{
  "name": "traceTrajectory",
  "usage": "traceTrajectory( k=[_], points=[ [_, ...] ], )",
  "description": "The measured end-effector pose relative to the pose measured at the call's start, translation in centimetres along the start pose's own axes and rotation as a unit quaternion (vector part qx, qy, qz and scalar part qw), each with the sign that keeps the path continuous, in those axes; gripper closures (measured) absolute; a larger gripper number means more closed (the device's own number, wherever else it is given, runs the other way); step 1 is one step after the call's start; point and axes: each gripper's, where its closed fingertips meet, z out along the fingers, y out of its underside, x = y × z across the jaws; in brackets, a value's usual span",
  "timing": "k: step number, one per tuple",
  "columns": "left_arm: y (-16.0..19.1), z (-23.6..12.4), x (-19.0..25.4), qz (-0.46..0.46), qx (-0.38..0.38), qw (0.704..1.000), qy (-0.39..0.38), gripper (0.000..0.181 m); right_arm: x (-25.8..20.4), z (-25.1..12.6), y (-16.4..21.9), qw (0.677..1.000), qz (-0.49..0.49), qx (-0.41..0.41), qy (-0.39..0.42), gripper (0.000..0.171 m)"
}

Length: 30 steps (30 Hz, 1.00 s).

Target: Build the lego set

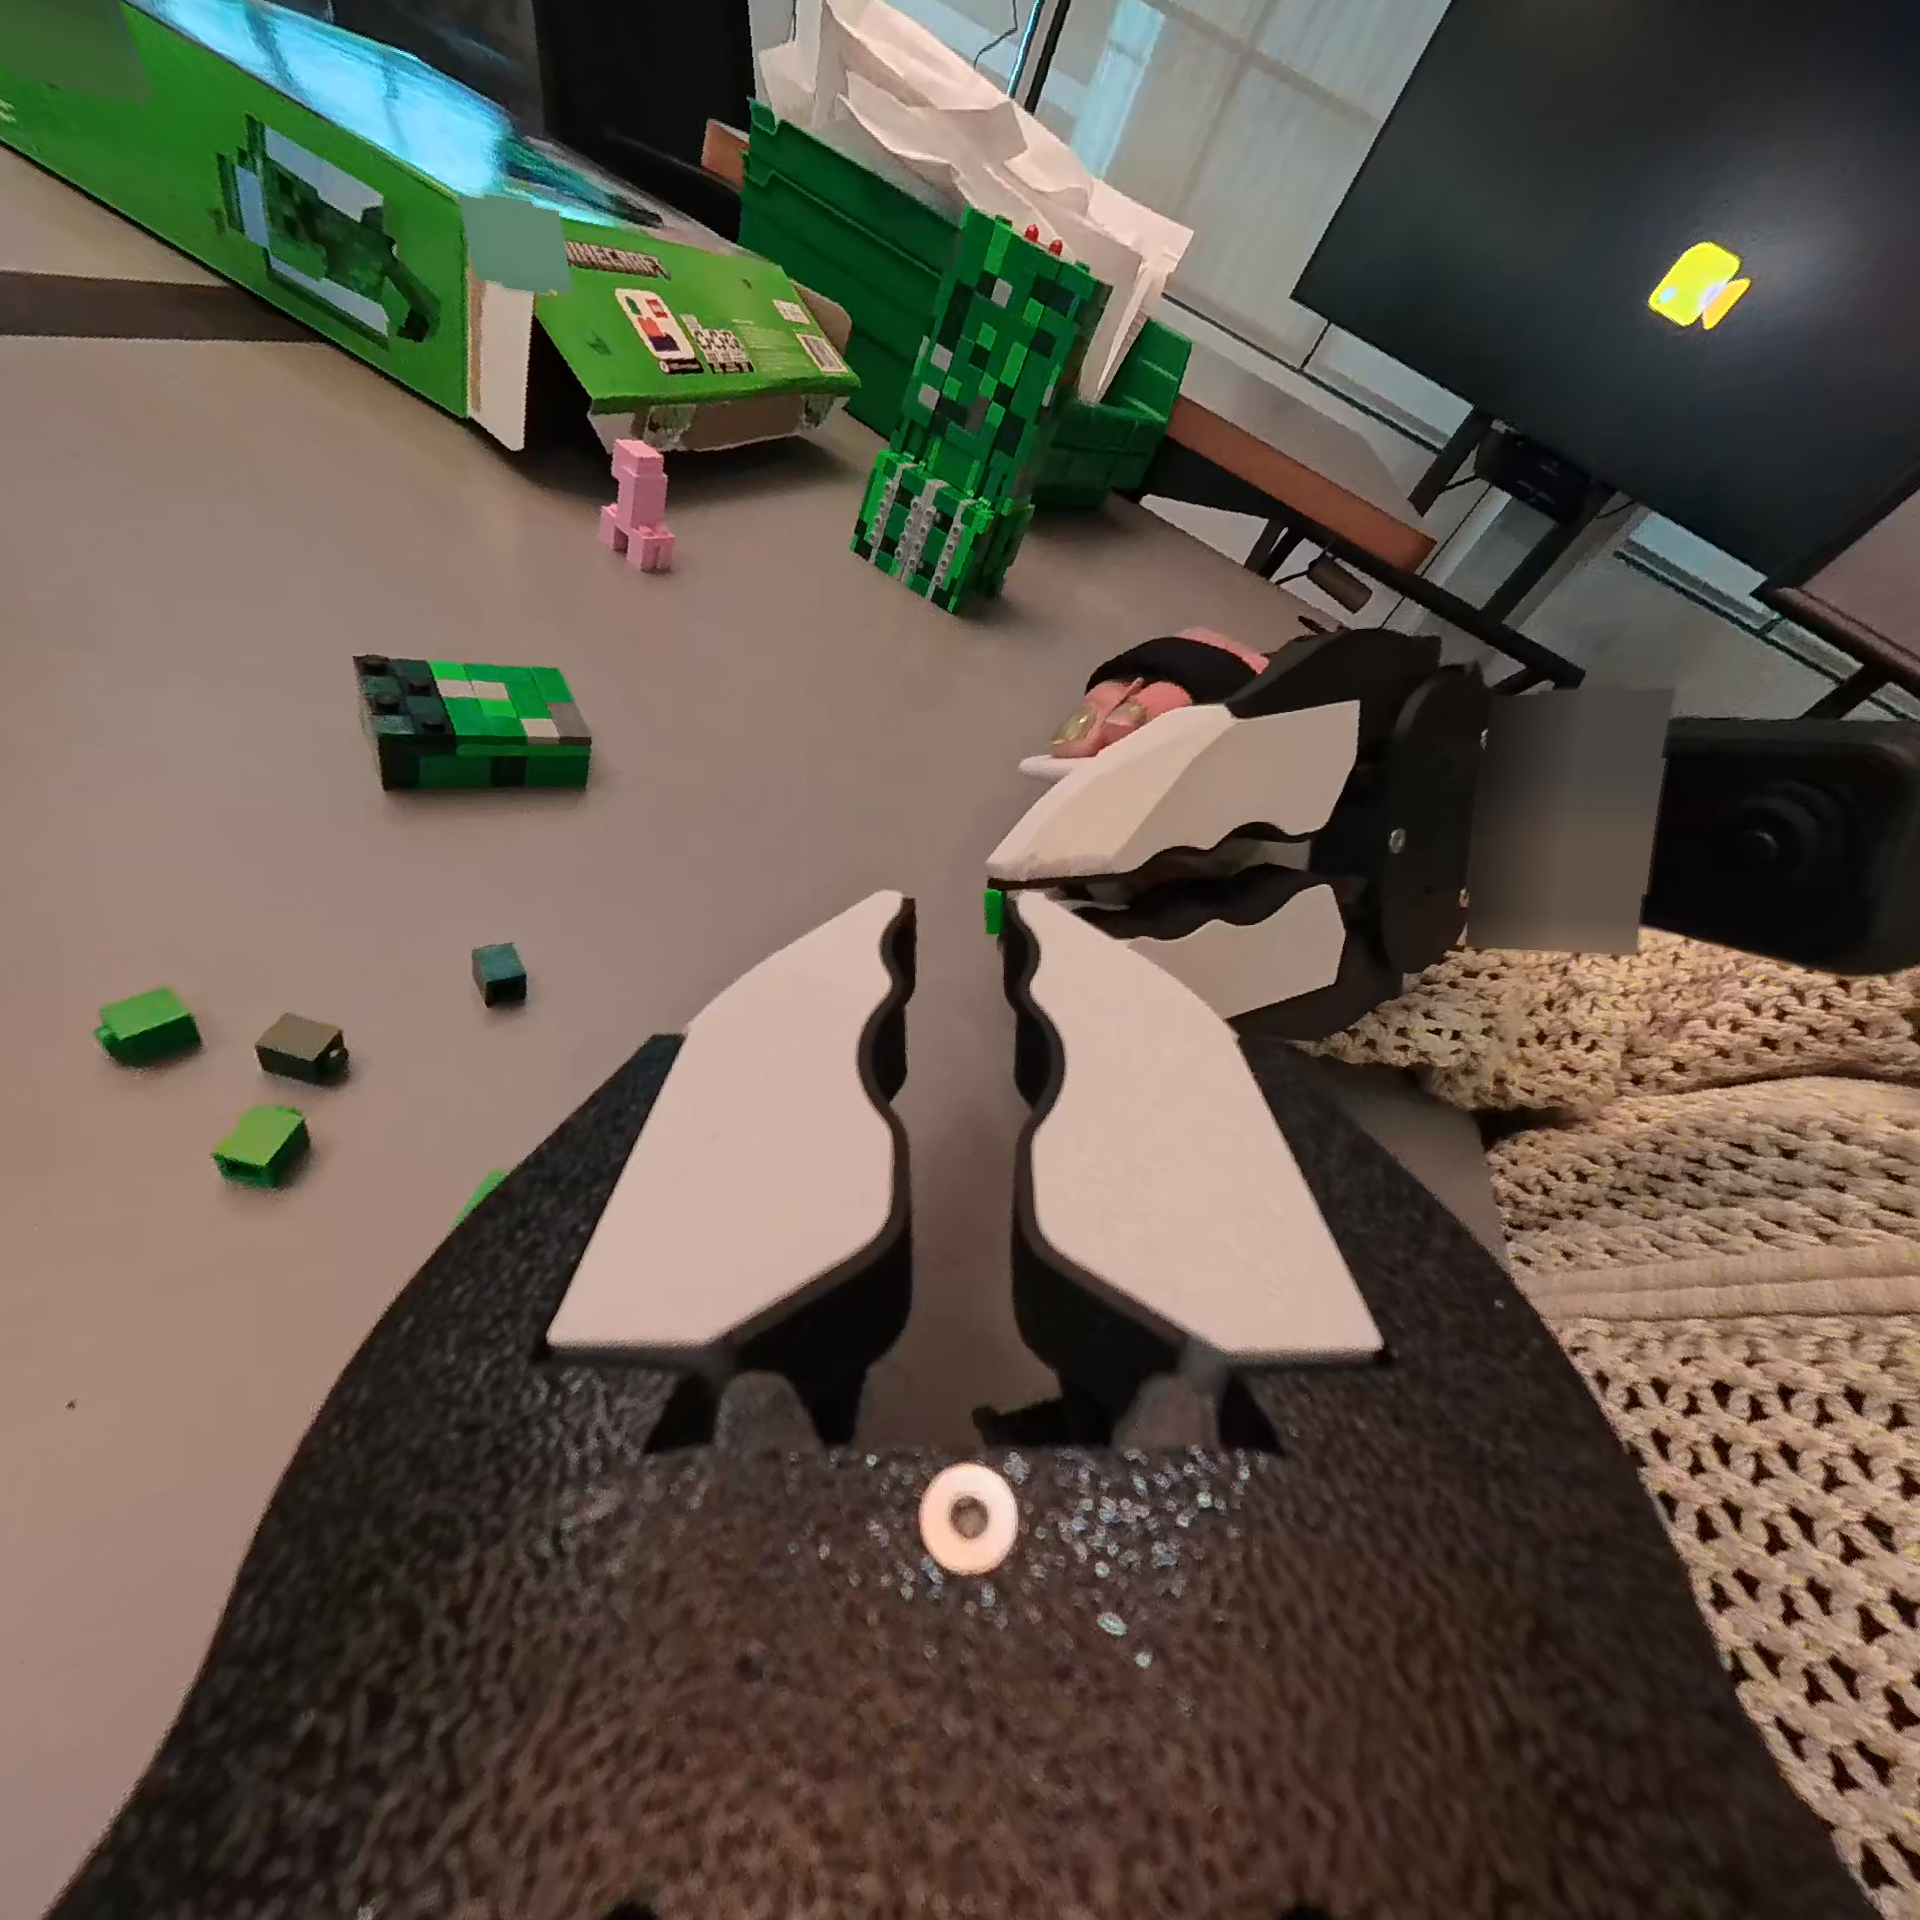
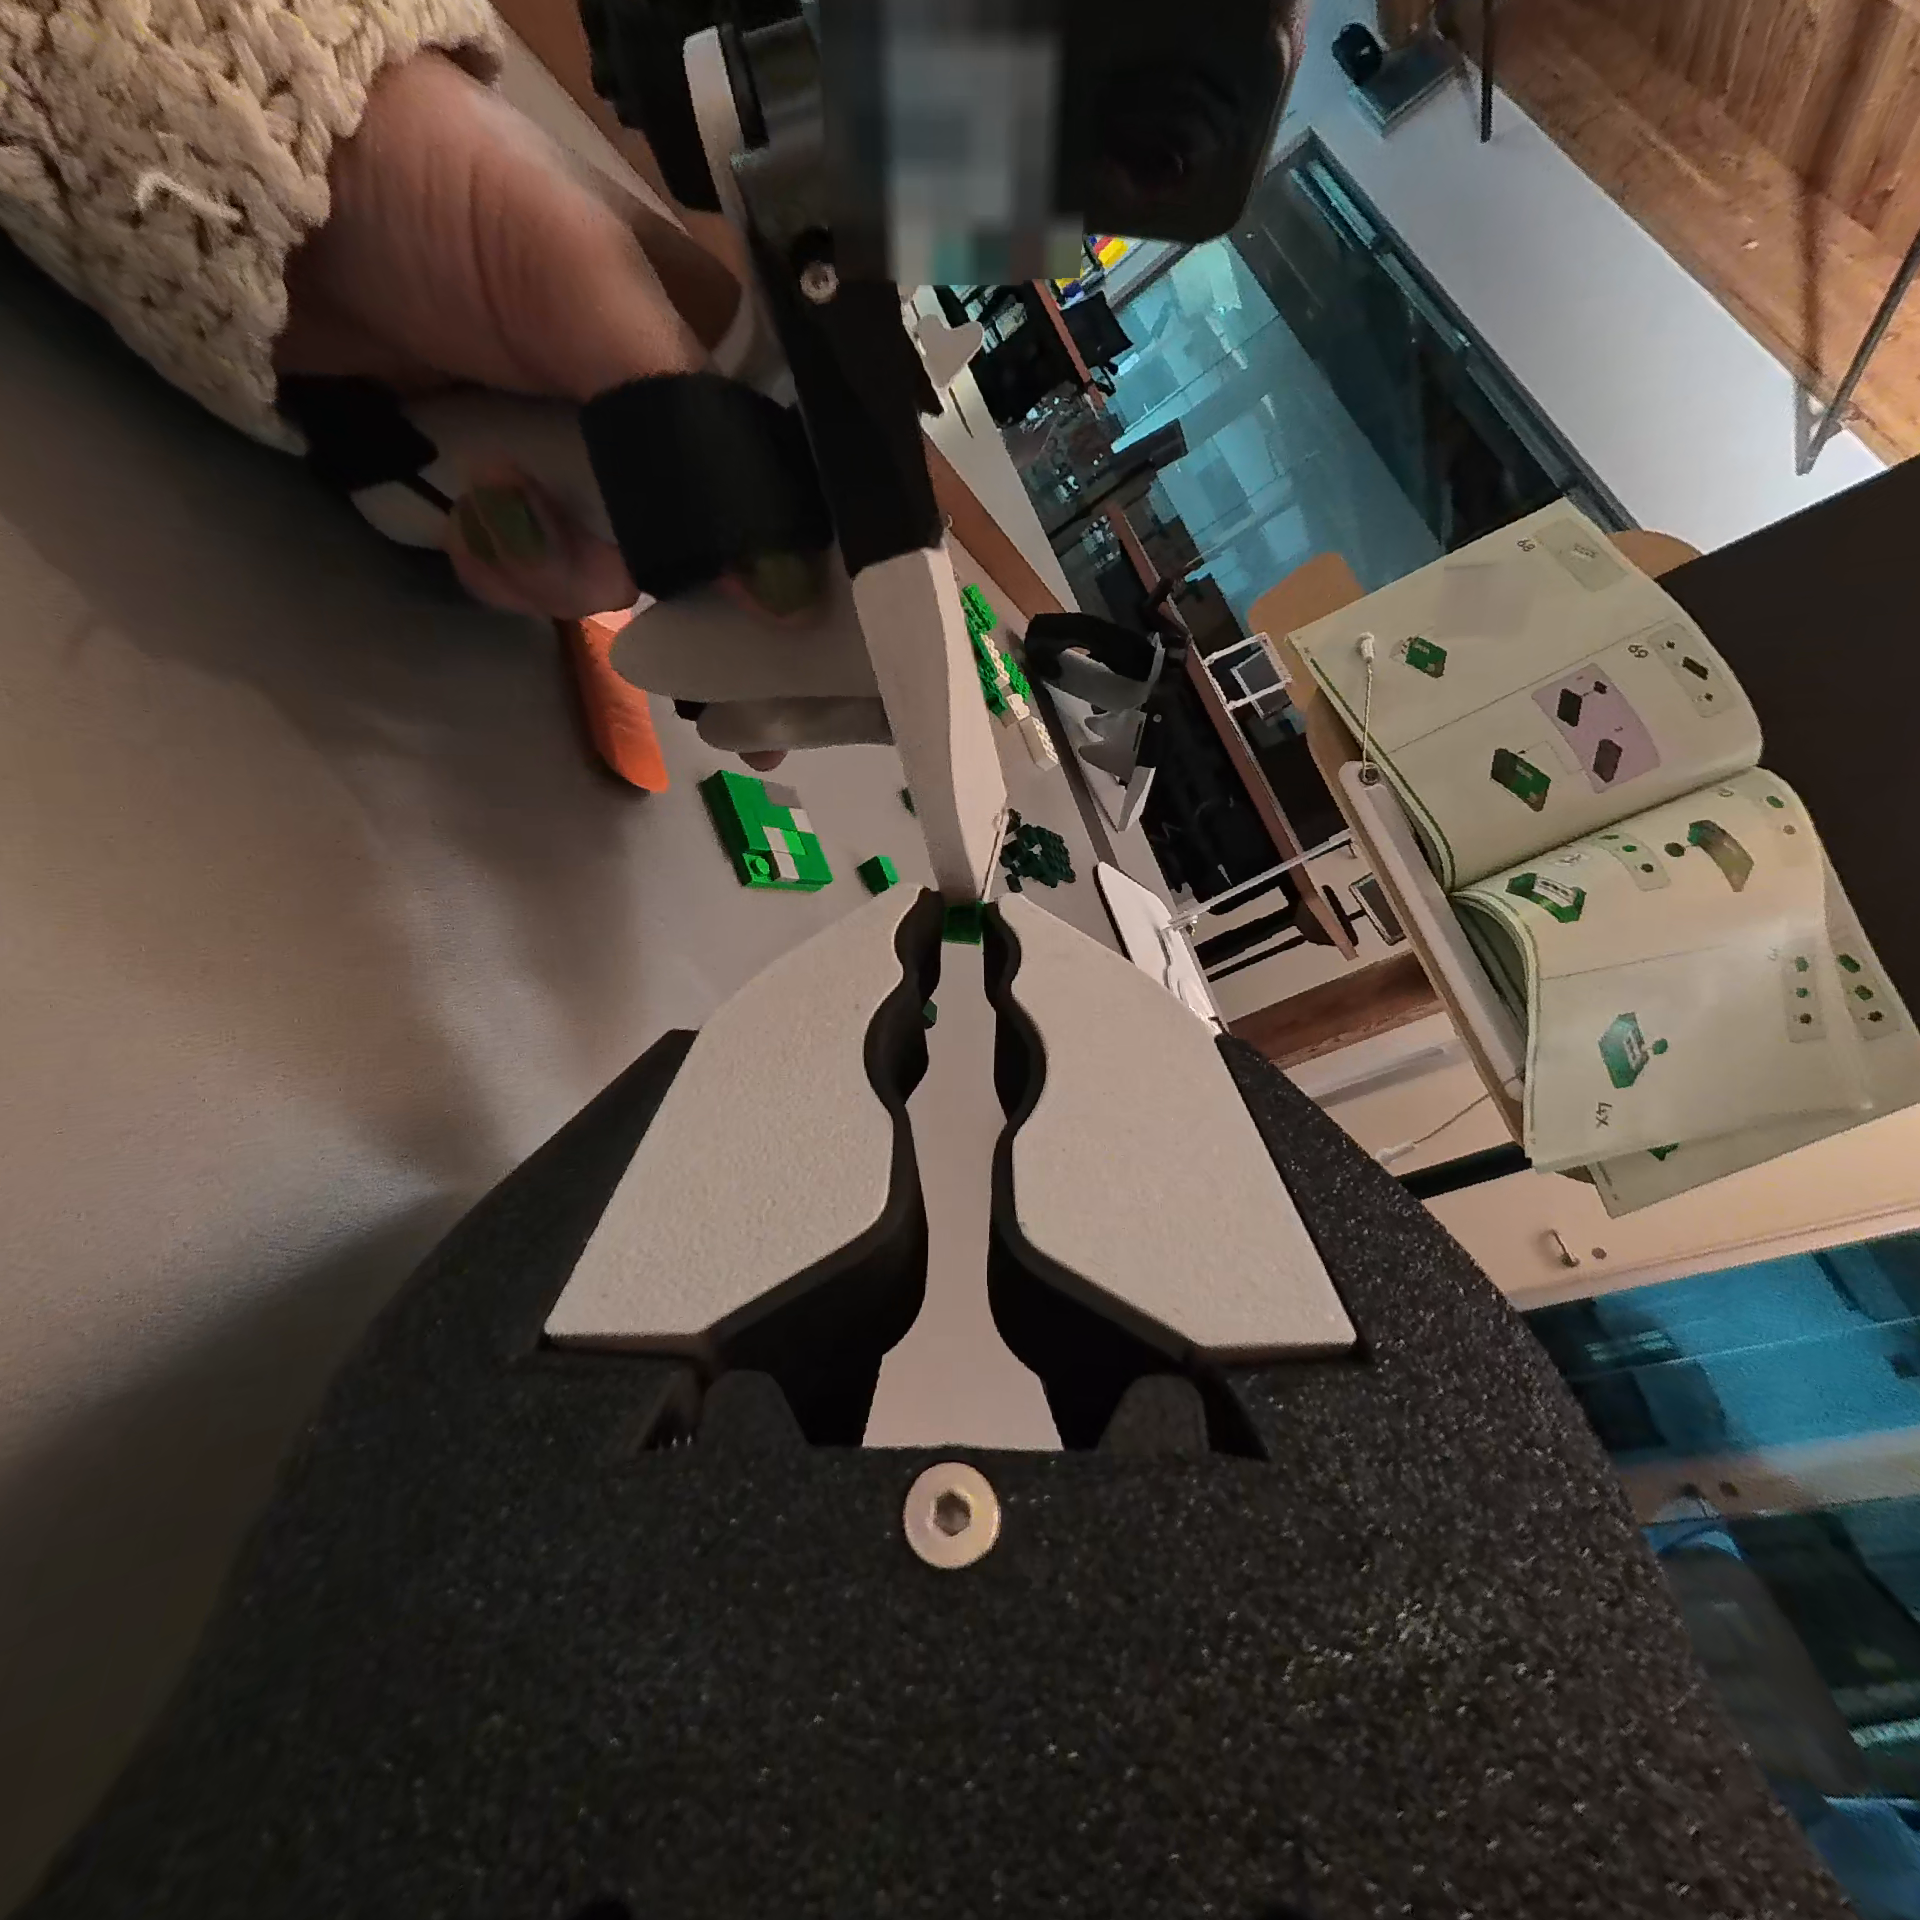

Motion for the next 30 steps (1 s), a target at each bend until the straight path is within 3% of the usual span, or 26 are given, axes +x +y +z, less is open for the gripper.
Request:
traceTrajectory(
  k=[6,13,21,30],
  points=[
    [0.1,0.1,0.5,-0.001,-0.005,1.000,0.019,0.180,-0.2,0.0,0.0,1.000,-0.005,-0.003,-0.003,0.165],
    [-0.1,-0.1,0.3,0.007,0.007,1.000,0.008,0.181,0.4,-0.1,0.1,1.000,0.010,-0.002,0.011,0.166],
    [-1.5,-1.2,-0.3,0.020,0.064,0.997,-0.024,0.181,5.2,-2.0,2.8,0.983,0.153,-0.008,0.099,0.168],
    [-1.5,-1.3,-0.7,0.176,0.053,0.975,-0.126,0.178,5.5,-2.8,3.8,0.972,0.221,-0.007,0.080,0.169]
  ],
)
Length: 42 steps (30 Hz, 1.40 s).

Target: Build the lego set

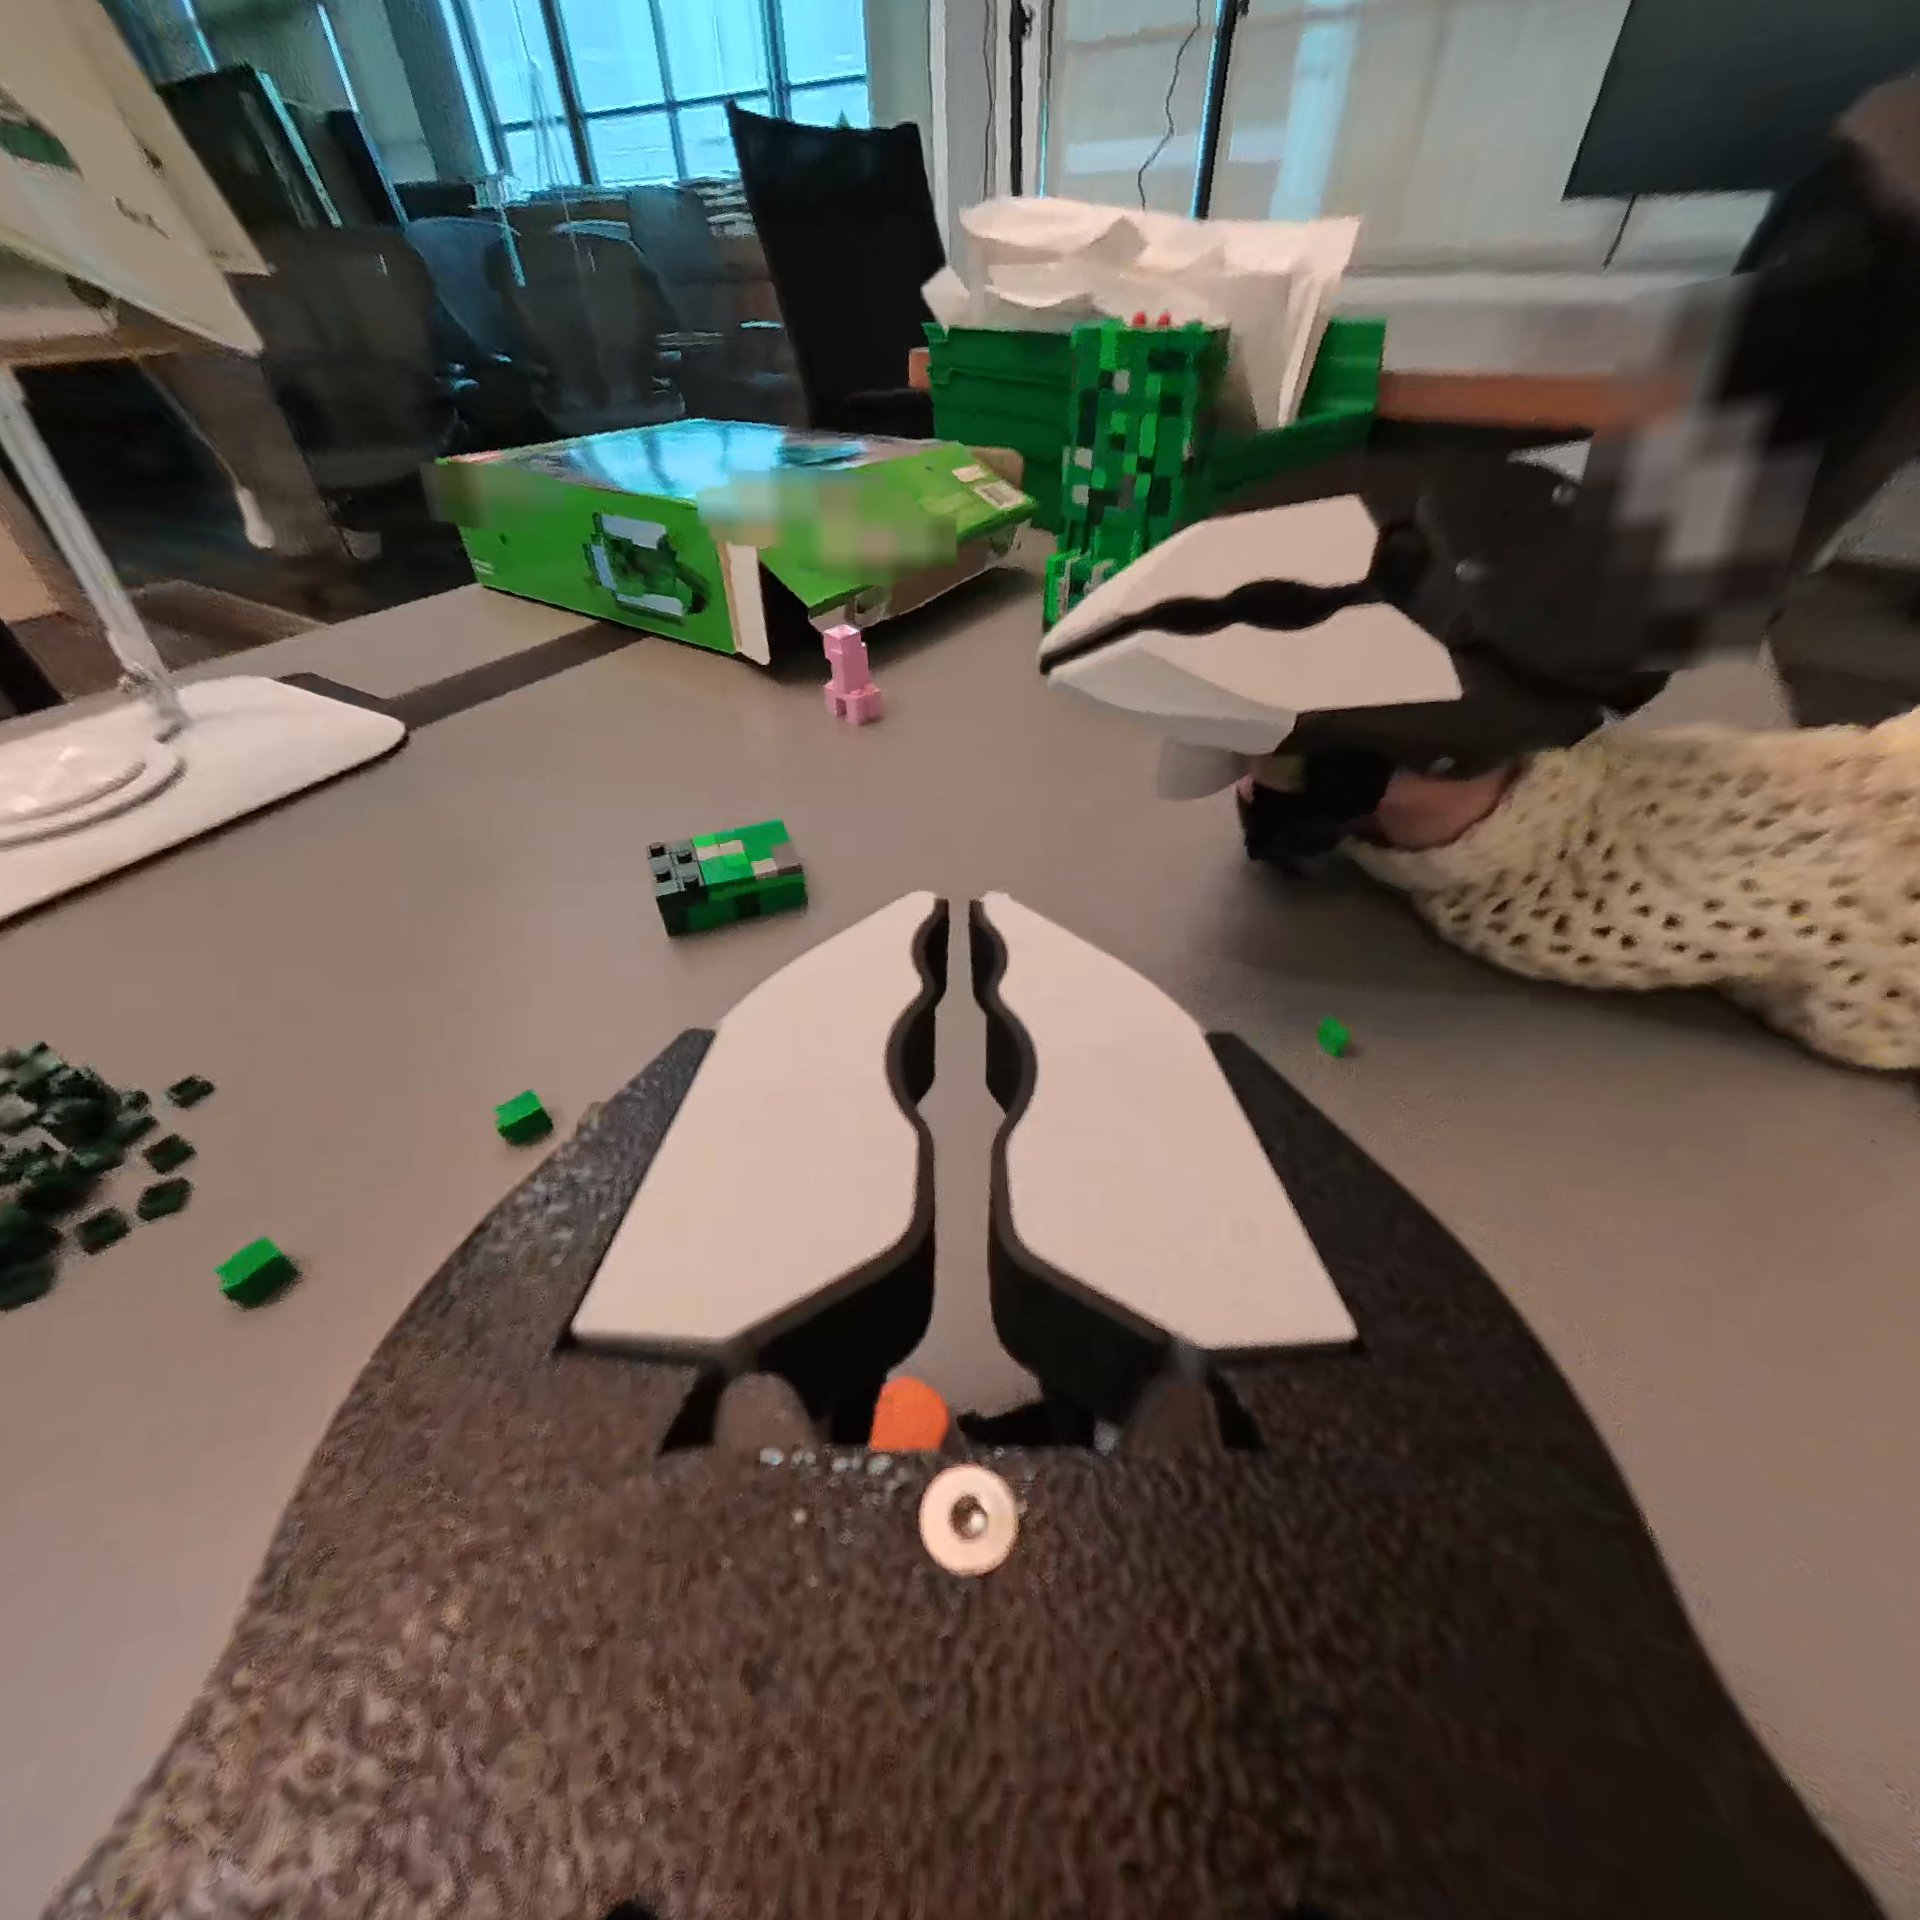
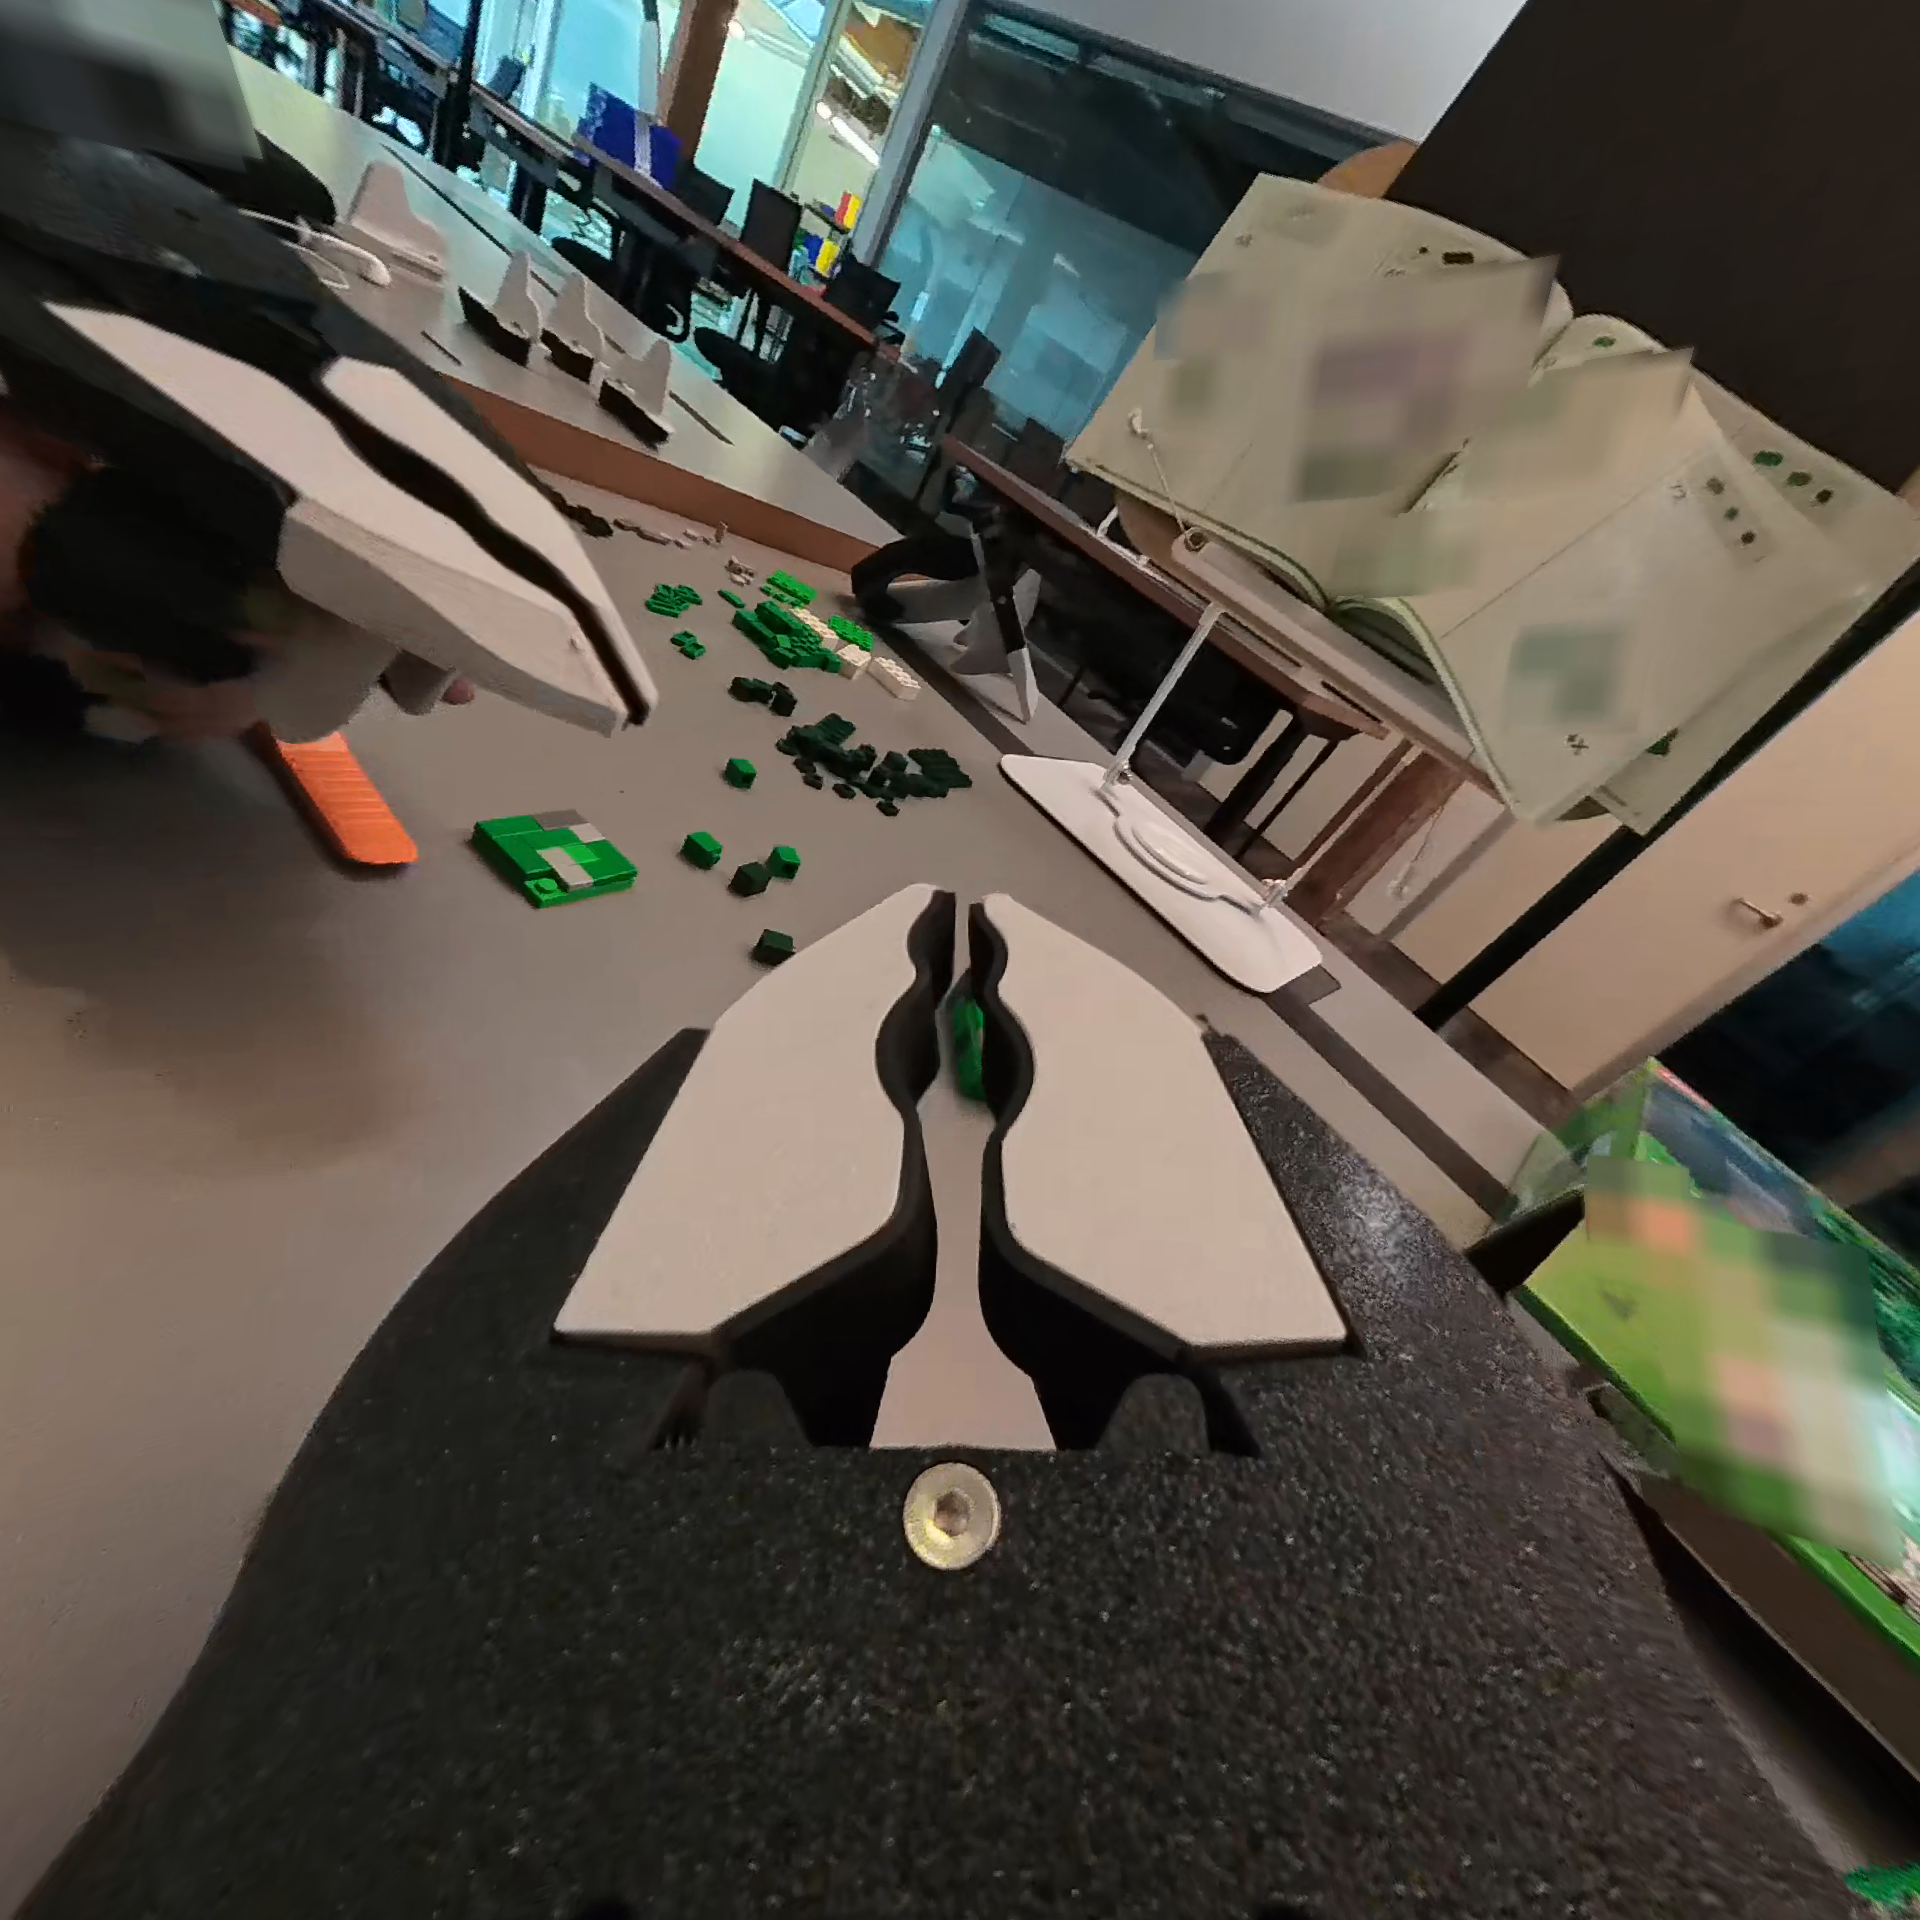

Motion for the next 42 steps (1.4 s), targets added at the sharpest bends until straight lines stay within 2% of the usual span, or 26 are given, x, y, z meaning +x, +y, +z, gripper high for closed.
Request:
traceTrajectory(
  k=[4,6,9,12,14,18,21,36,42],
  points=[
    [0.6,0.5,0.7,0.041,-0.024,0.999,-0.001,0.179,-1.1,-1.0,0.2,0.999,0.011,-0.009,-0.044,0.170],
    [0.7,0.5,0.7,0.051,-0.027,0.998,-0.006,0.180,-2.3,-1.9,0.2,0.994,0.044,-0.030,-0.098,0.171],
    [0.6,0.4,0.5,0.055,-0.022,0.998,-0.017,0.181,-6.2,-4.4,1.0,0.947,0.125,-0.150,-0.257,0.170],
    [0.6,0.5,0.3,0.052,-0.023,0.998,-0.019,0.181,-8.0,-6.4,3.0,0.902,0.135,-0.278,-0.301,0.157],
    [0.7,0.5,0.3,0.049,-0.026,0.998,-0.017,0.181,-8.8,-7.0,3.7,0.887,0.131,-0.324,-0.301,0.155],
    [0.5,0.4,0.3,0.046,-0.019,0.999,-0.016,0.181,-8.8,-7.2,4.7,0.887,0.111,-0.368,-0.255,0.151],
    [0.4,0.3,0.3,0.040,-0.017,0.999,-0.014,0.181,-9.0,-7.5,4.9,0.878,0.127,-0.387,-0.251,0.148],
    [0.3,0.2,0.1,0.026,-0.012,0.999,-0.014,0.181,-9.5,-7.1,6.0,0.870,0.121,-0.412,-0.244,0.153],
    [0.2,0.2,0.0,0.022,-0.010,1.000,-0.014,0.181,-9.6,-6.9,6.0,0.869,0.141,-0.407,-0.245,0.163]
  ],
)
